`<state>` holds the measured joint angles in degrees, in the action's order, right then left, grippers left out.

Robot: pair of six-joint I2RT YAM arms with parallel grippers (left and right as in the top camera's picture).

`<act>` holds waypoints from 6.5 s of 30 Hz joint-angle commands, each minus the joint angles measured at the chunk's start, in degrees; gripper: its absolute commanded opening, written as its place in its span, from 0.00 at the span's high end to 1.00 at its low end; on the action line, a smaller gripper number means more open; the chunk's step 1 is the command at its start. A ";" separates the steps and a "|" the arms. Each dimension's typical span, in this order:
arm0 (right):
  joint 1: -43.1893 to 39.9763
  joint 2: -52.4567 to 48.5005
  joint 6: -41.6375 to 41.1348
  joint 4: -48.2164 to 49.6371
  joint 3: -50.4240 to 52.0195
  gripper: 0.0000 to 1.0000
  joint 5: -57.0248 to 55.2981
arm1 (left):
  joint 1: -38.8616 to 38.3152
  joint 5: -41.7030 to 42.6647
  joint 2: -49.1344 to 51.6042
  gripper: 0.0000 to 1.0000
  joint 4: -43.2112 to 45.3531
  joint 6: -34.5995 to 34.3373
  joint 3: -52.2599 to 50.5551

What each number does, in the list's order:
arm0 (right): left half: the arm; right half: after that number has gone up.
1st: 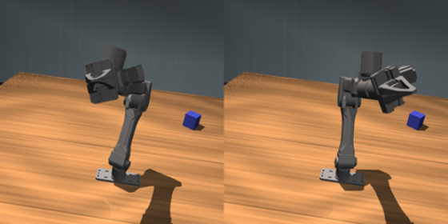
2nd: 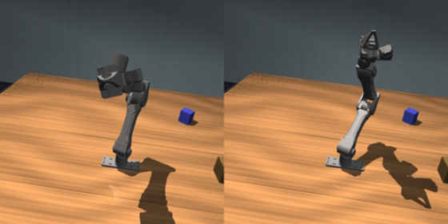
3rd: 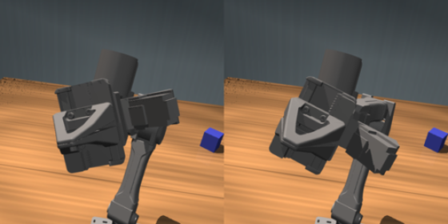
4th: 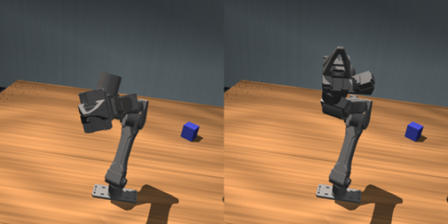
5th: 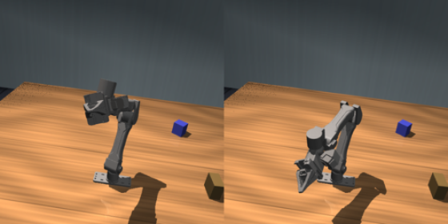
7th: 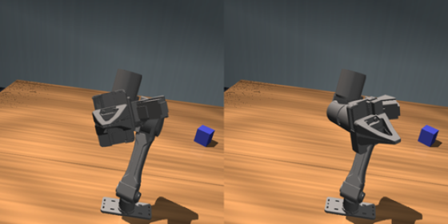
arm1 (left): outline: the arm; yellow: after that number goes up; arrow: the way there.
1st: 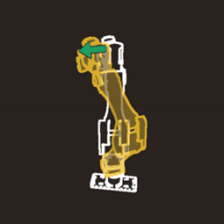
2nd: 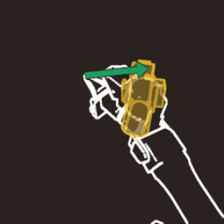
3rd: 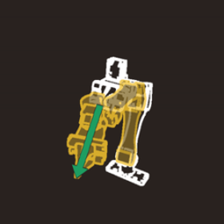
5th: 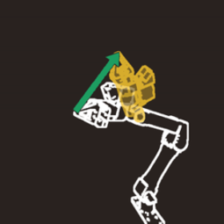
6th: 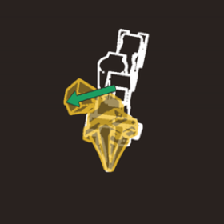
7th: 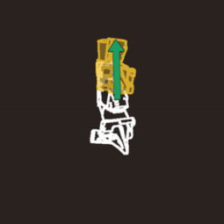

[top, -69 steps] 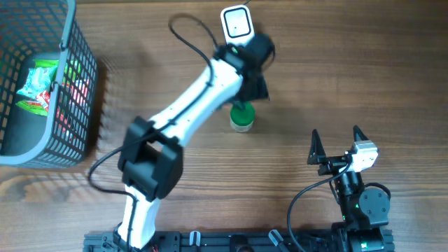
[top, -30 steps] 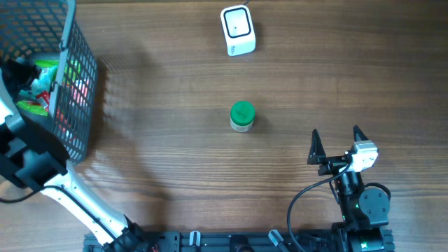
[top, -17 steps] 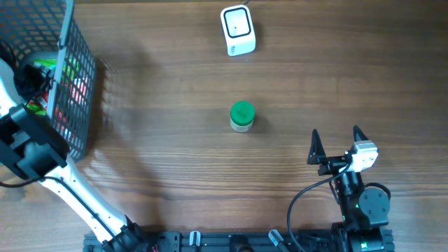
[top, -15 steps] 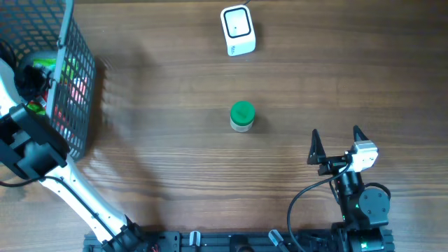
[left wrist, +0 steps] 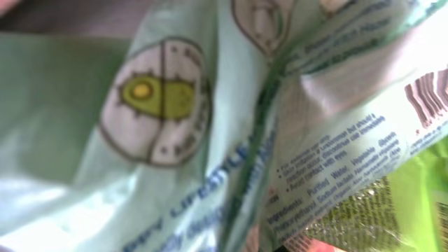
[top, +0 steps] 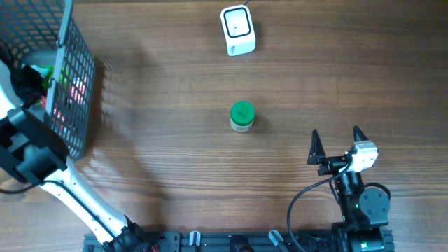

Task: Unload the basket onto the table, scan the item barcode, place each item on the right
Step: 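Lift the snack bag and red tube out and drop them beside the bottle, then reach the left gripper into the basket and grasp the red-white Kleenex pack, then place the Kleenex pack on the table near the bottle, retract left arm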

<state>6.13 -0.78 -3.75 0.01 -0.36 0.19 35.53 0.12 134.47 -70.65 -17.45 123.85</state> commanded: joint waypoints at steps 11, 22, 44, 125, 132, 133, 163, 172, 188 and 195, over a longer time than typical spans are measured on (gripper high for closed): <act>0.02 0.35 0.55 0.35 0.07 0.00 -0.11 | -5.07 4.13 -50.88 0.93 1.31 -5.51 0.87; 0.02 0.35 0.57 0.35 0.07 0.00 -0.11 | -42.45 -3.91 -46.71 0.92 -15.04 -10.58 -4.57; 0.02 0.35 0.59 0.35 0.07 0.00 -0.11 | -55.78 -0.98 -24.85 0.44 21.09 -25.42 -44.28; 0.02 0.35 0.59 0.35 0.07 0.00 -0.11 | -0.61 2.05 -3.04 0.11 1.16 14.82 -4.46; 0.02 0.35 0.57 0.35 0.07 0.00 -0.11 | -1.01 6.56 -4.17 0.21 0.31 17.51 -4.48; 0.02 0.35 0.59 0.35 0.07 0.00 -0.11 | -1.14 6.51 -4.33 0.23 0.35 17.49 -4.48; 0.02 0.35 0.59 0.35 0.07 0.00 -0.11 | -7.89 -6.21 -5.05 0.65 9.53 18.47 -15.23; 0.02 0.35 0.57 0.35 0.07 0.00 -0.11 | -2.99 5.75 -18.97 0.96 6.80 13.03 -7.15; 0.02 0.35 0.57 0.35 0.07 0.00 -0.11 | -13.68 50.64 -39.60 0.94 -15.34 22.38 -8.52; 0.02 0.35 0.59 0.35 0.07 0.00 -0.11 | -32.33 46.69 -38.84 0.94 -14.05 24.96 -23.50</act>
<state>6.13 -0.78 -3.75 0.01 -0.36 0.19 9.63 47.46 94.85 -86.80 4.58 107.63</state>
